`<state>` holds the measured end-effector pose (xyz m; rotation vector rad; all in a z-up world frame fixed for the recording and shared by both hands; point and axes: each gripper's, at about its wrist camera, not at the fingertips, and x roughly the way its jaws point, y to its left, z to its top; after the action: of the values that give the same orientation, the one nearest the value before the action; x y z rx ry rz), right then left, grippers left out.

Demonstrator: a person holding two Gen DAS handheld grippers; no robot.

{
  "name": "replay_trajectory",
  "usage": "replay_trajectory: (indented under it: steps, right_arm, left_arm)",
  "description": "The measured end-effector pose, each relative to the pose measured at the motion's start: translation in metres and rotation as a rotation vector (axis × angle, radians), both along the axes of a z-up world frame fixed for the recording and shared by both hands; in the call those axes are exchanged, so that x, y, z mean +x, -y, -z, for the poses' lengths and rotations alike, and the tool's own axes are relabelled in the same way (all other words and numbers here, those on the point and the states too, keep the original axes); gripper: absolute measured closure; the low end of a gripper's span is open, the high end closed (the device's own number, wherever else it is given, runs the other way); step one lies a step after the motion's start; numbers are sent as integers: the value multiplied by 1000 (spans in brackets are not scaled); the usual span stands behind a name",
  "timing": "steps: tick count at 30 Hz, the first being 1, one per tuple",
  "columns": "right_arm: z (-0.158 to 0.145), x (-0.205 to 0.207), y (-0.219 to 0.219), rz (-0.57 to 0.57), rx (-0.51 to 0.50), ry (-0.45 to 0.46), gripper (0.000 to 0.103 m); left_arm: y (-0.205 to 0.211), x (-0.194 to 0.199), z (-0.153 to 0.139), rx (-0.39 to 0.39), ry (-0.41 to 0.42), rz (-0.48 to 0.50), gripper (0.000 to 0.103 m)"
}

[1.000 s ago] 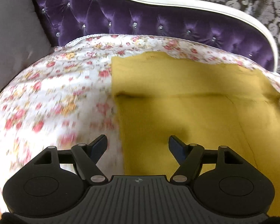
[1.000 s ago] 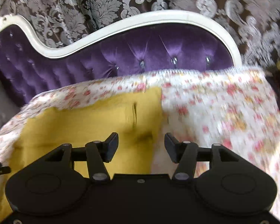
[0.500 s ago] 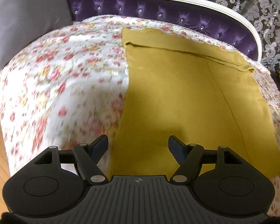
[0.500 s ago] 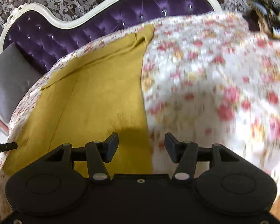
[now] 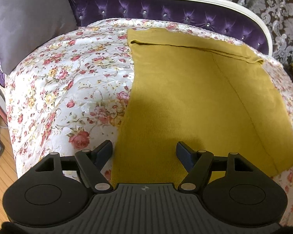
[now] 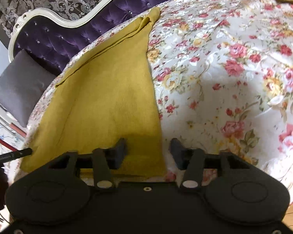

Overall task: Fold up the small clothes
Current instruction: 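Grasp the sweater edge with the left gripper and fold it inward while the right gripper grips the hem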

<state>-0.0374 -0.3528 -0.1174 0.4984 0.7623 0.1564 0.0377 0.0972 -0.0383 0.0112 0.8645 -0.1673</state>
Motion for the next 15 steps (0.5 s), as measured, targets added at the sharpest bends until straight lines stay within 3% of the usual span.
replay_trajectory:
  steps: [1,2,3,4,5,7,15]
  right_arm:
    - [1,0,-1,-15,20,0,70]
    - [1,0,-2,-26,29,1,76]
    - [1,-1,-4,-35,29,3,85]
    - [-1,-1,-7,-43,20,11,87]
    - [-4,-2,-10,-47,9,20,87]
    - [-11,-3,-13,-53,-4,39,88]
    - [-43,3,-20,-58,-9,119,89]
  left_arm:
    - [1,-2,1,7,7,2,36]
    - [1,-3,0,12,18,2,42]
    - [0,-4,-1,15,32,-7,64]
    - [-2,-5,-2,6,42,-15,89]
    - [-5,-5,-3,-25,40,-14,95]
    - [-10,-4,-3,-70,35,-18,96]
    - [-16,-10,-4,-104,61,-39,96]
